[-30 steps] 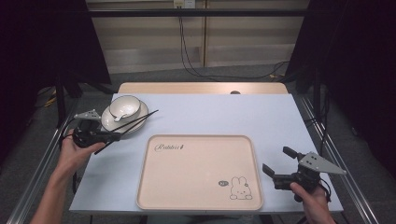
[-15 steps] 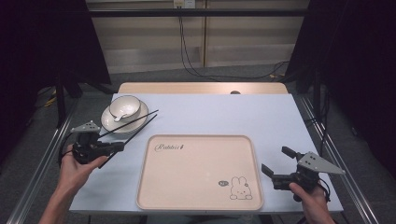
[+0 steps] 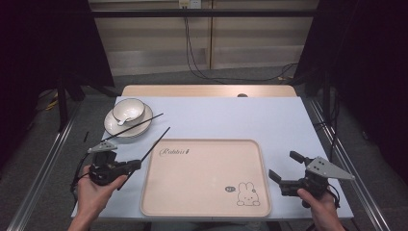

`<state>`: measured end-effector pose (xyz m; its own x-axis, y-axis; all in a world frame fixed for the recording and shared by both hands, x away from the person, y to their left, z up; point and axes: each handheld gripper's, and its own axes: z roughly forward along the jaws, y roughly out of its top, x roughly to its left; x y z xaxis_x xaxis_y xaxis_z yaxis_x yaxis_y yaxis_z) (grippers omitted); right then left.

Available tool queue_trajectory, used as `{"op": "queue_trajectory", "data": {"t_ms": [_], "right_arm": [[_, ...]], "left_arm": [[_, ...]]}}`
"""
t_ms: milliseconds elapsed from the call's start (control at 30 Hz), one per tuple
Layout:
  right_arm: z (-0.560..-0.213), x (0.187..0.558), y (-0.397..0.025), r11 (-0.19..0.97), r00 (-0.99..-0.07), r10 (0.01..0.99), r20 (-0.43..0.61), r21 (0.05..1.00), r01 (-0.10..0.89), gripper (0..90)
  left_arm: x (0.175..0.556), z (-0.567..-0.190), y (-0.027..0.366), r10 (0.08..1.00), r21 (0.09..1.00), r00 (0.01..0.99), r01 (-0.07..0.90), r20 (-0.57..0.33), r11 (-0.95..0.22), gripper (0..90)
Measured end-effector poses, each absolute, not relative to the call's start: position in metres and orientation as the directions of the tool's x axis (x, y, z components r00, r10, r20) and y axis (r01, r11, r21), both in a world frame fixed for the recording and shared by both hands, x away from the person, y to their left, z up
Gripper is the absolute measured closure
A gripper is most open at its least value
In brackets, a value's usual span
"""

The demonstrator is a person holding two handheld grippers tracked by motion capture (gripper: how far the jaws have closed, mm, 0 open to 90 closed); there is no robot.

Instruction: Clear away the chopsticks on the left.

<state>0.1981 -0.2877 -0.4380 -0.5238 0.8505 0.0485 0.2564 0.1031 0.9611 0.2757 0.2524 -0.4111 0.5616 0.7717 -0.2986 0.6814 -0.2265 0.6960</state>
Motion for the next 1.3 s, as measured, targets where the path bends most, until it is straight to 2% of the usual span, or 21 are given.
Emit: {"op": "queue_trajectory", "data": {"t_ms": [167, 400, 767, 1167, 1300], "right_arm": [[-0.438, 0.198, -0.288, 0.103, -0.526, 0.849, 0.051, 0.96, 0.26, 0.4], [-0.438, 0.198, -0.288, 0.105, -0.521, 0.852, 0.045, 0.961, 0.256, 0.3], [-0.438, 0.198, -0.287, 0.112, -0.527, 0.849, 0.041, 0.961, 0.254, 0.3], [-0.438, 0.198, -0.287, 0.112, -0.528, 0.848, 0.042, 0.96, 0.255, 0.4], [-0.438, 0.198, -0.287, 0.111, -0.526, 0.85, 0.041, 0.961, 0.254, 0.4]], "left_arm": [[0.267, -0.413, 0.241, 0.791, 0.692, 0.527, 0.696, -0.311, -0.192, 86.1], [0.258, -0.422, 0.224, 0.844, 0.674, 0.431, 0.73, -0.32, -0.117, 86.0], [0.257, -0.444, 0.21, 0.899, 0.61, 0.339, 0.785, -0.277, -0.108, 85.9], [0.263, -0.457, 0.202, 0.919, 0.552, 0.309, 0.823, -0.243, -0.131, 85.8], [0.264, -0.459, 0.2, 0.916, 0.539, 0.307, 0.833, -0.26, -0.126, 85.6]]}}
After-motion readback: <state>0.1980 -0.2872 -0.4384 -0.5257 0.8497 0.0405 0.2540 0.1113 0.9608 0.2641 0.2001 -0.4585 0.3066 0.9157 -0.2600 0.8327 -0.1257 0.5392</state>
